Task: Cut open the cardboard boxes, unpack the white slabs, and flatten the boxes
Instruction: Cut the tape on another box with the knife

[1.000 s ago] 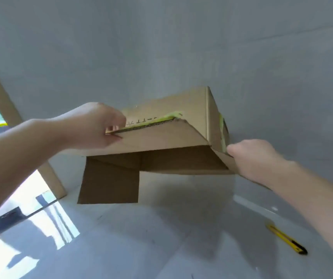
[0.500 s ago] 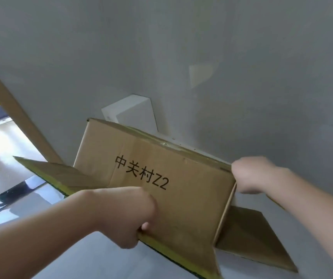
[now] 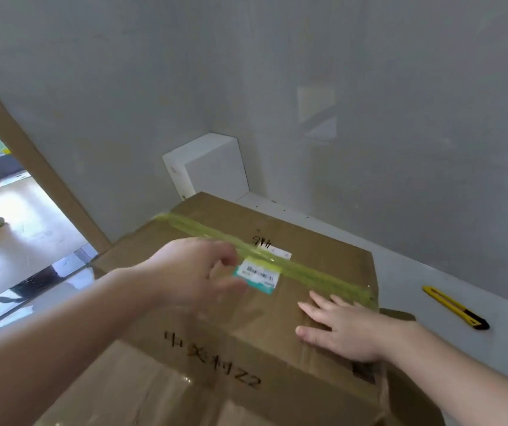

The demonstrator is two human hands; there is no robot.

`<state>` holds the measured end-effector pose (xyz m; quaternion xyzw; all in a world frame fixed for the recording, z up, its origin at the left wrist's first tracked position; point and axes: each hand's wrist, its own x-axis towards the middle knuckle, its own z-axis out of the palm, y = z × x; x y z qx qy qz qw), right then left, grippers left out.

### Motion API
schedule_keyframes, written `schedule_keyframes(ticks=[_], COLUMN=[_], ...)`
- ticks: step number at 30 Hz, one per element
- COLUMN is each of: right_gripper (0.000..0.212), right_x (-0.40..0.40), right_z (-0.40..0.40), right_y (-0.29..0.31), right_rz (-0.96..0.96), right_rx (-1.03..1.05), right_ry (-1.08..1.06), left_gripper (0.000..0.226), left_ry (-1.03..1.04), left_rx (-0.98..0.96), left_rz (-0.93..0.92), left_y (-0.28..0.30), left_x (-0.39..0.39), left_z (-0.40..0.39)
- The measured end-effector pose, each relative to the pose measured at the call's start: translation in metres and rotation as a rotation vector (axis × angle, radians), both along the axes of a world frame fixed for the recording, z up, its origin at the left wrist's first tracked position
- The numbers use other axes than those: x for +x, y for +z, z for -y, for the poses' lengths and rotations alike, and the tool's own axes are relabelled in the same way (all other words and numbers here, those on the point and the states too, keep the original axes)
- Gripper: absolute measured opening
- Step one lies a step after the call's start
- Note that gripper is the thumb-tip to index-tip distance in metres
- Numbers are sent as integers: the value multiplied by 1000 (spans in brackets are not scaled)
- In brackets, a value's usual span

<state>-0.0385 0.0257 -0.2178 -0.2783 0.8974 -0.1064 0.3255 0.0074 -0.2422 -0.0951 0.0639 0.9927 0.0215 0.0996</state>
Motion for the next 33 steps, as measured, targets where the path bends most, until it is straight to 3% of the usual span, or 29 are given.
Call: schedule_keyframes(ticks=[2,7,12,16,20,24,33], right_gripper=[93,85,85,91,97,109,110], right_x=[14,38,40,41,40,35,43], right_z=[-3,8,10,7,11,12,-21], right_y=[-27,-76,-97,-106,-108,-102,-91], right_rz=[32,-132,-188,-209,-217,-138,-197], right_rx=[107,180,200,187,153,8,65], right_ry=[-6,23,28,2,-244,-582,-747], left_gripper=[50,76,98,121,141,147,122], left_ry=[161,306,534,813,907,910,667], left_rx=[-35,-233,-190,-19,80,82,56], left_rz=[-267,-153,-103,24,-34,-72,-154], left_y=[-12,-124,-169,-209,-226,-226,-224], left_x=[-17,-25,-24,-15,-15,-26,-91], left_z=[44,102,146,170,183,182,128])
